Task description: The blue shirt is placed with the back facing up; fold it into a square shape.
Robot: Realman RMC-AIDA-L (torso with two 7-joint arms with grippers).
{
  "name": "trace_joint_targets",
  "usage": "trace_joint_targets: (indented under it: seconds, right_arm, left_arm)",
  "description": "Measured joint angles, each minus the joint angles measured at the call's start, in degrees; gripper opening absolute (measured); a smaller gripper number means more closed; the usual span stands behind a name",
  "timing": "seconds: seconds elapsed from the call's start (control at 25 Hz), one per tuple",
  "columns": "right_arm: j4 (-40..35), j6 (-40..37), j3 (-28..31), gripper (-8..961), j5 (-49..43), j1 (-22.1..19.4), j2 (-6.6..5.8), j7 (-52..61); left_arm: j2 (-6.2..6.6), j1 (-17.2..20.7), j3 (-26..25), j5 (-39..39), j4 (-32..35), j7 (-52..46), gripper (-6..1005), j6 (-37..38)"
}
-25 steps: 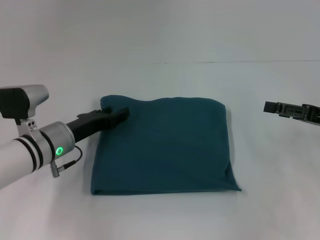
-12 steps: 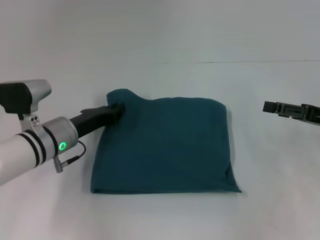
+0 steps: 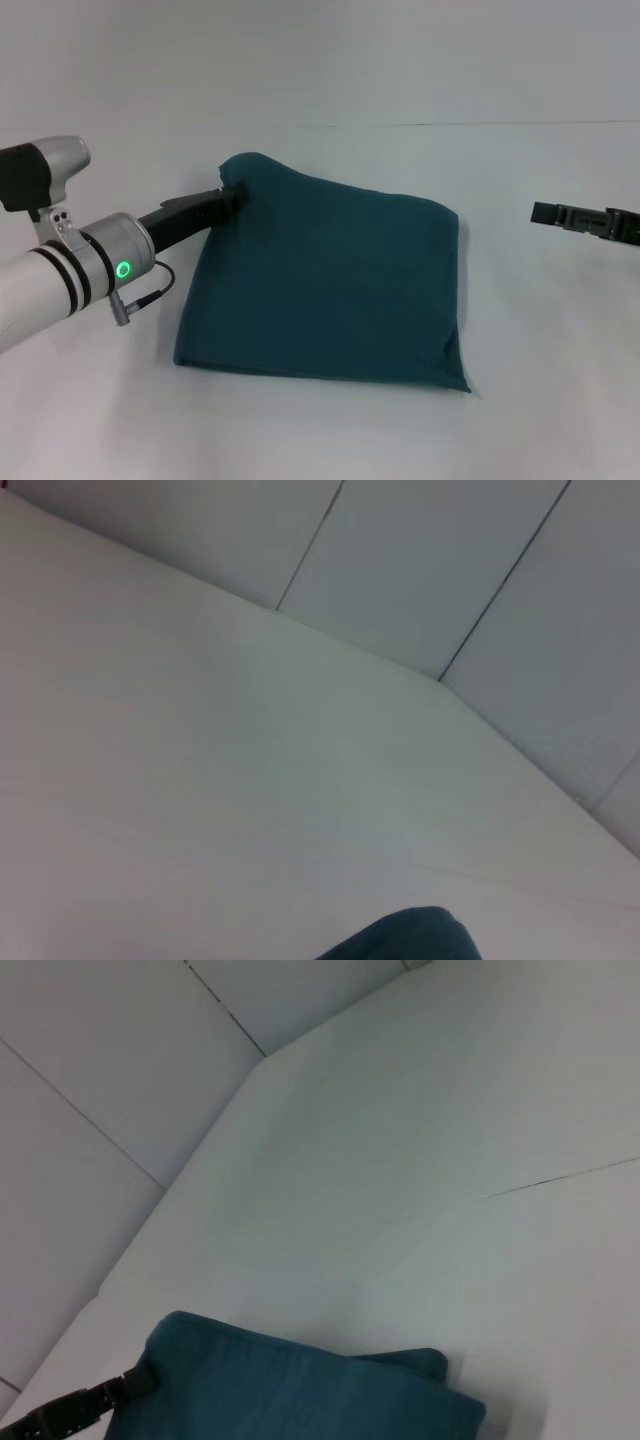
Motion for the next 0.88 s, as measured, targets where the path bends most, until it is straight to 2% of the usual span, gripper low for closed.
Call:
trace_joint_targets:
  seconds: [0.56, 0.88]
  right_arm:
    - [0.00, 0.09, -0.09, 919, -0.01, 1.32, -0.39, -0.25]
    - [0.00, 0.08, -1.31, 920, -0.09, 1.44, -0.30, -0.05]
  left_arm:
    - [0.00, -0.29, -0.21, -2.17, -0.09, -0.46, 39, -2.28]
    - [0.15, 2.88, -0.97, -8.54, 0.99, -0.66, 41, -0.61]
